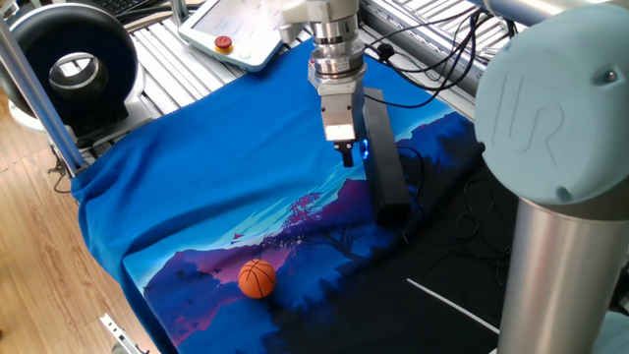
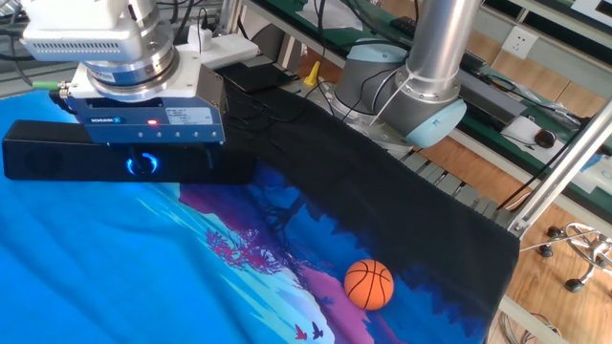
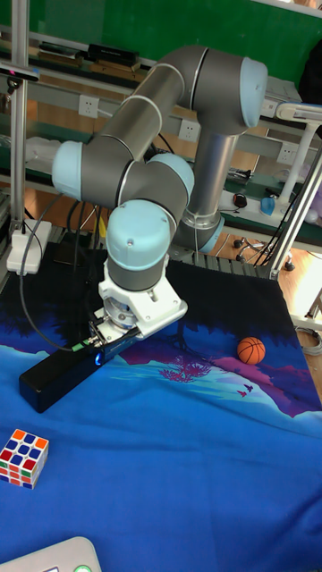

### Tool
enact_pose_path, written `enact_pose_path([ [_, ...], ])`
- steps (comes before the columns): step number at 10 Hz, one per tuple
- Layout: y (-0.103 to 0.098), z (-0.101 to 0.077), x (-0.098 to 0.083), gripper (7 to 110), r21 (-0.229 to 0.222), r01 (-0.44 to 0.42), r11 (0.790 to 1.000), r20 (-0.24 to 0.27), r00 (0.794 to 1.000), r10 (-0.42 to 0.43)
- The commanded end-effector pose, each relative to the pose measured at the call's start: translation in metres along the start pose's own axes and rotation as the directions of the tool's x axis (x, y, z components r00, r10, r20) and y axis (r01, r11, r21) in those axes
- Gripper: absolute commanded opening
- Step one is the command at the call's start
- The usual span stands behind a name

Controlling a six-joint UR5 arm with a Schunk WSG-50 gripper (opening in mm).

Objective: Turn the knob to decrease the volume of the speaker

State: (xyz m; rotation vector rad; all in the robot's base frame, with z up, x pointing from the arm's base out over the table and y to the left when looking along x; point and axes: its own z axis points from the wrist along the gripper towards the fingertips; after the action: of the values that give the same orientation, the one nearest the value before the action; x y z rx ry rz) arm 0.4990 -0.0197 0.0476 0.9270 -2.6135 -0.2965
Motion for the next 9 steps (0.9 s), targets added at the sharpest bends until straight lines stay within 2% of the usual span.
enact_pose_path([
  [1, -0.0001, -0.0001, -0.0005, 88, -0.011, -0.006, 1.000, -0.009, 1.000, 0.005],
  [3, -0.0053, 0.0016, 0.0014, 88, -0.009, -0.007, 1.000, -0.018, 1.000, 0.007],
  [8, -0.0034, 0.0018, 0.0069, 88, -0.023, -0.004, 1.000, -0.042, 0.999, 0.003],
  [9, -0.0032, 0.0018, 0.0067, 66, -0.024, -0.001, 1.000, -0.041, 0.999, 0.000],
])
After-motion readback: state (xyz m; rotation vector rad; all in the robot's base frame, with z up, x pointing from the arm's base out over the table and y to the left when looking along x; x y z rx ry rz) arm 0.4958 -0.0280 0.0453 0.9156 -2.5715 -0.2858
